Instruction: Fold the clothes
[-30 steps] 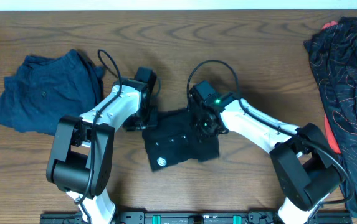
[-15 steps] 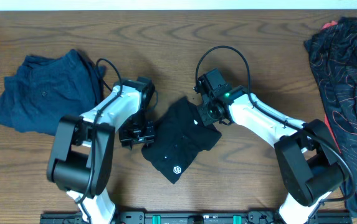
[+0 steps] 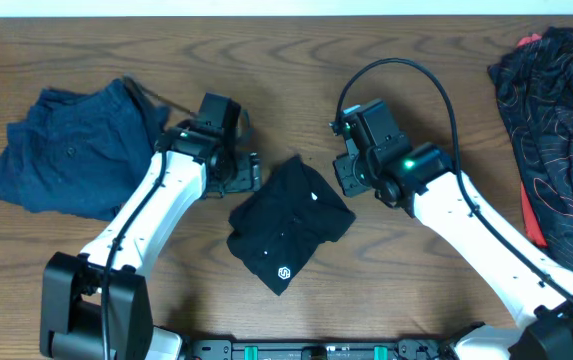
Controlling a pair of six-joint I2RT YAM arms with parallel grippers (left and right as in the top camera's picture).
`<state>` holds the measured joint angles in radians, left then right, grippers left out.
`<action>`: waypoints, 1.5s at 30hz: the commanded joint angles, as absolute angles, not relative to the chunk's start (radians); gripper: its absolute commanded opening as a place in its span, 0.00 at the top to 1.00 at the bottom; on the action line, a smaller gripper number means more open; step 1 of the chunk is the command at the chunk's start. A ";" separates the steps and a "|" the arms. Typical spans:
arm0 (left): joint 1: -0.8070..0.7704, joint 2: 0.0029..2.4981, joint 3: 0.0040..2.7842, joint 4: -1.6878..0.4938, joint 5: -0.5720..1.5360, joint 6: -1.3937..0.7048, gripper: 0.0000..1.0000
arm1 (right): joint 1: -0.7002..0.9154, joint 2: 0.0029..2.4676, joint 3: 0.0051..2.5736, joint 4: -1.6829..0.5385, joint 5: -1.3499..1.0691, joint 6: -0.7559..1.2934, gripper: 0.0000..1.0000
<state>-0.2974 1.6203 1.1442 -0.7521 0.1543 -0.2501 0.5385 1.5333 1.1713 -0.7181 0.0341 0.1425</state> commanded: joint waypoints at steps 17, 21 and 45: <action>-0.299 1.963 1.153 -0.658 0.638 0.131 0.21 | 0.527 1.536 1.178 -0.783 0.079 0.190 0.69; -0.299 1.981 1.150 -0.672 0.647 0.135 0.73 | 0.527 1.536 1.178 -0.786 0.079 0.190 0.69; 0.021 1.472 1.200 -0.491 0.054 0.047 0.94 | 0.522 1.536 1.178 -0.822 0.124 0.190 0.69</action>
